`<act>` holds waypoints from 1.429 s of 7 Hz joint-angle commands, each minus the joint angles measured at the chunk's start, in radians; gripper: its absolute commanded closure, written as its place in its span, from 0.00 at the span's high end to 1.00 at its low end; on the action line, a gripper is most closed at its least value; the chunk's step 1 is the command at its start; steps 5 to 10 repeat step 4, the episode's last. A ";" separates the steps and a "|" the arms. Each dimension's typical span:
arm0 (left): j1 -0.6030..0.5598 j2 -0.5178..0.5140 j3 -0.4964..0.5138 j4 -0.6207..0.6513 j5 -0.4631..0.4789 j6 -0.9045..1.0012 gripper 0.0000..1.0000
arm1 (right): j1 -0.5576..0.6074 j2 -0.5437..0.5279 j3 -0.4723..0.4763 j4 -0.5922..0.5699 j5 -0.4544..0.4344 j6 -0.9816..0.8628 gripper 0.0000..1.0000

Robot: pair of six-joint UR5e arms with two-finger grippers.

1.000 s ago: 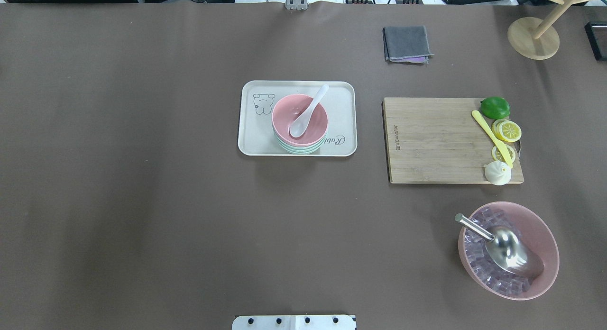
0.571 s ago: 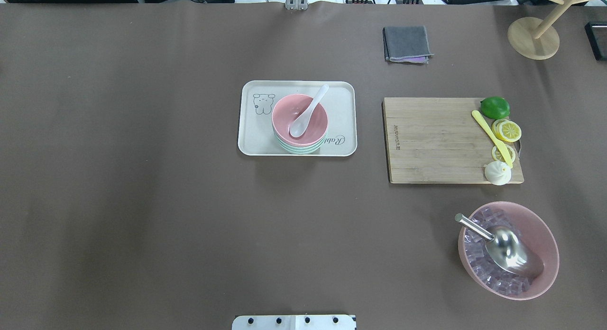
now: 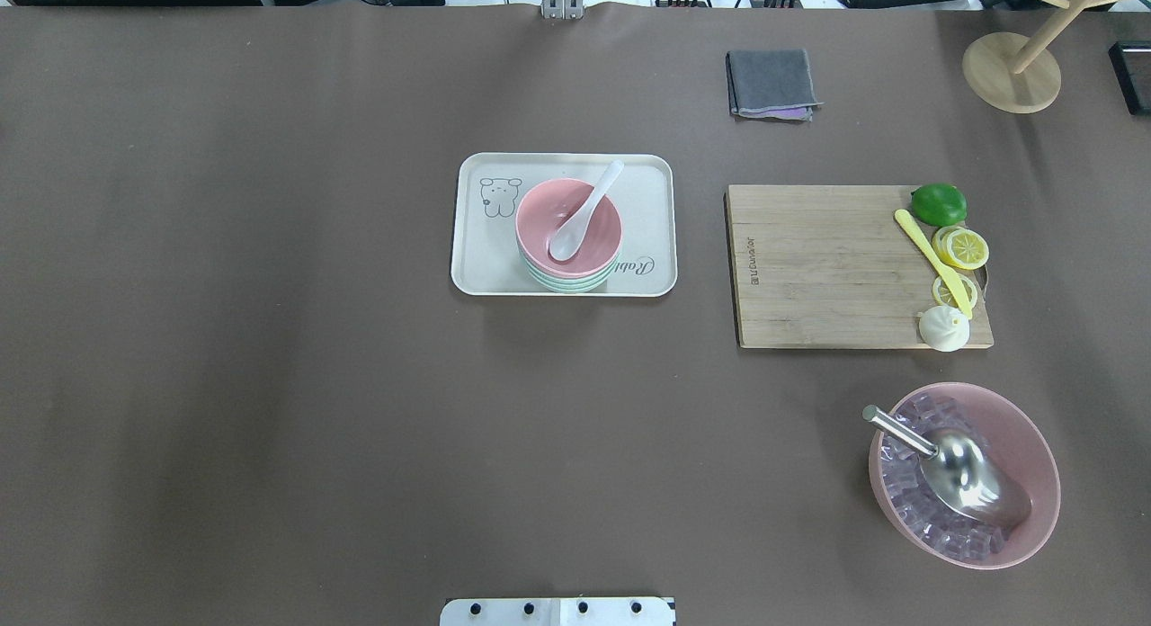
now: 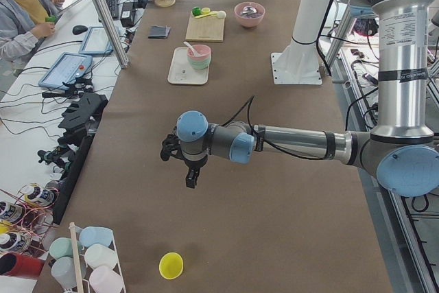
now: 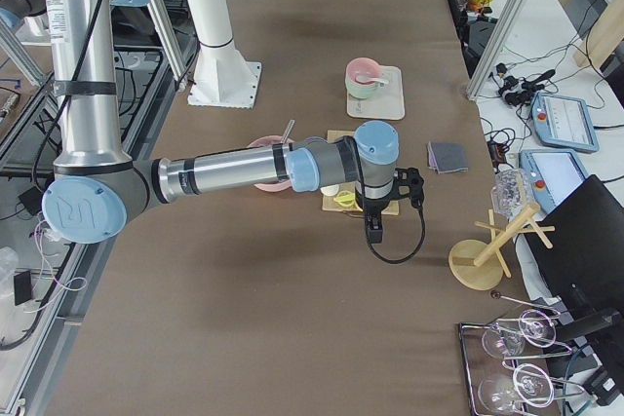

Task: Stack pink bowl on green and place spoon

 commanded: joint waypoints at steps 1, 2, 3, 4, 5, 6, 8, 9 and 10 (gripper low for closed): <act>0.002 -0.002 -0.001 0.000 -0.002 0.002 0.98 | 0.000 0.000 -0.001 0.000 0.002 0.000 1.00; 0.000 -0.002 -0.004 0.000 -0.002 0.002 0.98 | 0.000 -0.003 -0.001 0.000 0.007 -0.001 1.00; 0.002 -0.002 -0.004 0.000 -0.002 0.003 0.98 | 0.000 -0.003 -0.001 0.000 0.007 -0.002 1.00; 0.000 -0.002 -0.007 0.000 -0.002 0.003 0.98 | 0.001 -0.004 0.002 0.000 0.008 -0.002 1.00; 0.000 -0.002 -0.007 0.000 -0.002 0.003 0.98 | 0.001 -0.004 0.002 0.000 0.008 -0.002 1.00; 0.000 -0.002 -0.007 0.000 -0.002 0.003 0.98 | 0.001 -0.004 0.002 0.000 0.008 -0.002 1.00; 0.000 -0.002 -0.007 0.000 -0.002 0.003 0.98 | 0.001 -0.004 0.002 0.000 0.008 -0.002 1.00; 0.000 -0.002 -0.007 0.000 -0.002 0.003 0.98 | 0.001 -0.004 0.002 0.000 0.008 -0.002 1.00; 0.000 -0.002 -0.007 0.000 -0.002 0.003 0.98 | 0.001 -0.004 0.002 0.000 0.008 -0.002 1.00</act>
